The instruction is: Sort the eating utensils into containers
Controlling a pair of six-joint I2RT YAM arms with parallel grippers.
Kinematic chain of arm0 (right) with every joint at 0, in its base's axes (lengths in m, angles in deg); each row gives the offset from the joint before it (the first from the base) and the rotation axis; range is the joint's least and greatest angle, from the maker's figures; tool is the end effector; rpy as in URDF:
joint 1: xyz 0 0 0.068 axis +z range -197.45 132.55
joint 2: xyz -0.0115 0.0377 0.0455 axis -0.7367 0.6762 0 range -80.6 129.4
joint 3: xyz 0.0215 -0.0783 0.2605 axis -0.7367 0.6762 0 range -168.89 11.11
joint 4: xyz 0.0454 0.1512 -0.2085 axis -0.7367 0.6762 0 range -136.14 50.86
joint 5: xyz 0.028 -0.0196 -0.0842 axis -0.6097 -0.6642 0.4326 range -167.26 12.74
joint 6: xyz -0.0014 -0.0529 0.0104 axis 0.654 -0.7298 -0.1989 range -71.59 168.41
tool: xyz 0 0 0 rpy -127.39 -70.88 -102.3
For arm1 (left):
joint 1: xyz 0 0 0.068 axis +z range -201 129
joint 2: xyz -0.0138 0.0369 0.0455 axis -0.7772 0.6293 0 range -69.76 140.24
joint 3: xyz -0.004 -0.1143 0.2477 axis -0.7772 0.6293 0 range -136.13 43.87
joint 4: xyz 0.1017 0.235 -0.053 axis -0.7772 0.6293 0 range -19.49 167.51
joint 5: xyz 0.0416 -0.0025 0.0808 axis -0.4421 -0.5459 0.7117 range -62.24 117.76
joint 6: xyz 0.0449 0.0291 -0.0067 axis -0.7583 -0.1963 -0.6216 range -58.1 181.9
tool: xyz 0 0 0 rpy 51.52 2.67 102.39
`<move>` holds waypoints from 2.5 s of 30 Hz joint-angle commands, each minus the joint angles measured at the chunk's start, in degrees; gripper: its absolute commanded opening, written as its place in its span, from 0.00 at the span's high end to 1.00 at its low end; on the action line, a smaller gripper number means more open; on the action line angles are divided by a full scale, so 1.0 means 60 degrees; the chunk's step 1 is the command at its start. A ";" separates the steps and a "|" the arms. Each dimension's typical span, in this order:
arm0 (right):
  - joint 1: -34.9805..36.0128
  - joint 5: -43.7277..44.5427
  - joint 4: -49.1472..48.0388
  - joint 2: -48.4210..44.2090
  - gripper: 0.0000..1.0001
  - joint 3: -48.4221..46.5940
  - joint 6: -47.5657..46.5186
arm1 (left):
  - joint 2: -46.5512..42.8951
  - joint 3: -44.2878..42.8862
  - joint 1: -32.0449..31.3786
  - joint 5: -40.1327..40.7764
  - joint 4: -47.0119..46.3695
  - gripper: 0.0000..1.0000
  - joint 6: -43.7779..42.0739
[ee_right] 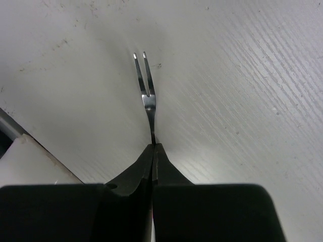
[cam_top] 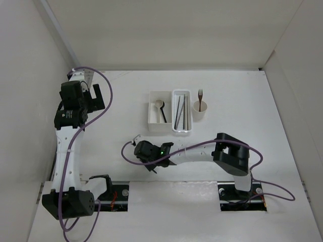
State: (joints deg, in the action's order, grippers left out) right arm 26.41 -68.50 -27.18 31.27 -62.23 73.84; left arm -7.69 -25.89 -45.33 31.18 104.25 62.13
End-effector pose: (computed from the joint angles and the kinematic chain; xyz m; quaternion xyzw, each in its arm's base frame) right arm 0.1180 0.3886 0.1608 -0.3731 0.8818 0.1652 0.2366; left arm 0.2282 0.0249 0.3909 -0.0594 0.8459 0.0503 0.5276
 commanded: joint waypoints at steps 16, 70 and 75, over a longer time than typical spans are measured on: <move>0.0038 0.1485 0.0810 -0.0789 1.00 0.0417 0.0259 | -0.0163 0.0170 -0.0022 -0.0087 -0.0159 0.00 -0.0038; -0.0153 0.0490 0.1293 0.0107 0.61 -0.0419 -0.0856 | -0.0251 0.0259 -0.0022 -0.0087 -0.0159 0.00 -0.0126; -0.0241 0.0197 0.1293 -0.0847 0.61 0.0911 -0.0460 | -0.0251 0.0259 -0.0022 -0.0087 -0.0159 0.00 -0.0126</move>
State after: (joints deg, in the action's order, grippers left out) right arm 25.47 -65.31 -21.47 29.13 -61.12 69.07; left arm -7.69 -24.99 -45.33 31.03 104.25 61.91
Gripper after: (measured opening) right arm 0.384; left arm 0.997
